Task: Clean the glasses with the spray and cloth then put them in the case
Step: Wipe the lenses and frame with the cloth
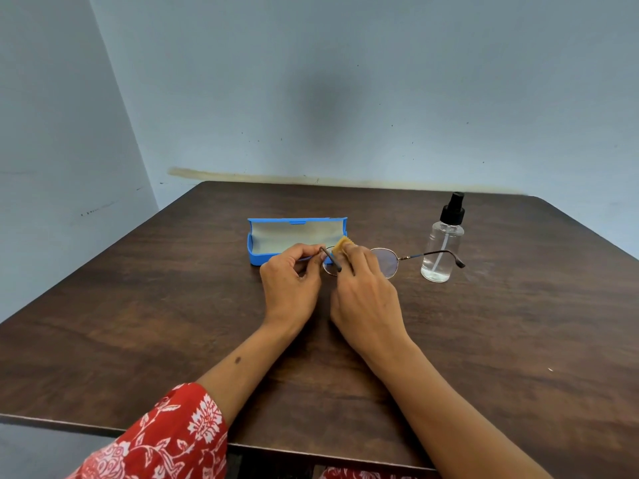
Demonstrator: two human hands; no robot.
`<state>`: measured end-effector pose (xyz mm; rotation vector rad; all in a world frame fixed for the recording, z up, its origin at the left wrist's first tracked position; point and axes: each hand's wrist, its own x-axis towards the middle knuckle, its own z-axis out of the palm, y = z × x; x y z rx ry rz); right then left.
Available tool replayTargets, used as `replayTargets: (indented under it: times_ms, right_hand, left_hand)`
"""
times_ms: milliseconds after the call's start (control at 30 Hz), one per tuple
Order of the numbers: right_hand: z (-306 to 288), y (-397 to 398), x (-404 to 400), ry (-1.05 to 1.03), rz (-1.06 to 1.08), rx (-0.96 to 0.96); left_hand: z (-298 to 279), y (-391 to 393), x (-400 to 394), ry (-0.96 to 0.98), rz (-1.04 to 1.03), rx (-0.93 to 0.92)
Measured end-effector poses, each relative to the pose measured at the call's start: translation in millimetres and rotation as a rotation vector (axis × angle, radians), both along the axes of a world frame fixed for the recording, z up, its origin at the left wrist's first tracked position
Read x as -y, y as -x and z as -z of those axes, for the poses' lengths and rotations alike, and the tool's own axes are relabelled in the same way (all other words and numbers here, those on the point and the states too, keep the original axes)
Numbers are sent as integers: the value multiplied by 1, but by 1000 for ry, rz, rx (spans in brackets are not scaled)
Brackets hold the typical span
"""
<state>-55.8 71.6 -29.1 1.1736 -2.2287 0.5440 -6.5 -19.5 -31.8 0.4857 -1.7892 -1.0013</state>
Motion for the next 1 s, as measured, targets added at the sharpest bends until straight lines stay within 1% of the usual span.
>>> replayTargets:
  times_ms: [167,300,467,667,833,1000]
  right_hand:
    - [1,-4,-2,16,-99,-32]
    - [-3,3,-1,53,-6,20]
    - [2,-8,-1,1,-78,-31]
    - [-1,-1,0,29,9,10]
    - [3,-9,-1,6,-65,-41]
    - [-1,-2,0,37,-6,-13]
  left_hand:
    - [1,0,2,-40,15,-16]
    - [0,0,-1,-31,36,-27]
    - [1,0,2,-35,26,-18]
    - [0,-1,0,-26,16,-25]
    - [1,0,2,-42,15,-32]
    - [-1,0,0,-32,19,-38]
